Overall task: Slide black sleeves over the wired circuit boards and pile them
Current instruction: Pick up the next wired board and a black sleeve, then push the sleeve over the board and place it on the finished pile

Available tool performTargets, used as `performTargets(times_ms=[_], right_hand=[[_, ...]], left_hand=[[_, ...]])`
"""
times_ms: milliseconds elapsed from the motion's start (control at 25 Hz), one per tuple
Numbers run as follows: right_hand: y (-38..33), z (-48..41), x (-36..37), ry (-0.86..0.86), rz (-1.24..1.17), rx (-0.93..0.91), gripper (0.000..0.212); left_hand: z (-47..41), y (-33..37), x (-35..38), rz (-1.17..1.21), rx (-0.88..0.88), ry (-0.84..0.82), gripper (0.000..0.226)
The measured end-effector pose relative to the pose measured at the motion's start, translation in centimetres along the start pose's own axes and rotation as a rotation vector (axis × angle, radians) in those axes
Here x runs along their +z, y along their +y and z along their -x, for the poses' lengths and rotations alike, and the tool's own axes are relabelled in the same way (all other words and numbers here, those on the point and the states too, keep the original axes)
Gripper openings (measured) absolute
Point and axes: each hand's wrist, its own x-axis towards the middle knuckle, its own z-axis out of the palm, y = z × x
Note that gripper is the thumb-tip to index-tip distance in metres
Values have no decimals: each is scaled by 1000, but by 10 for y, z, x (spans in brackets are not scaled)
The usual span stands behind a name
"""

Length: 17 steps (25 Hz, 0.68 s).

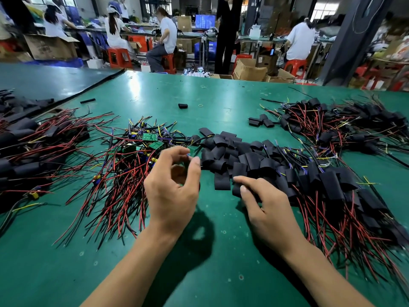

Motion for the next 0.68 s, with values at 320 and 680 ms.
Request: performTargets(times_ms=[320, 680], right_hand=[[7, 0, -3, -47, 129, 122, 47], [5, -2, -9, -153, 180, 163, 47]], left_hand=[[-12, 16, 1, 804, -697, 33, 9], [-11, -5, -1, 493, -934, -326, 27]])
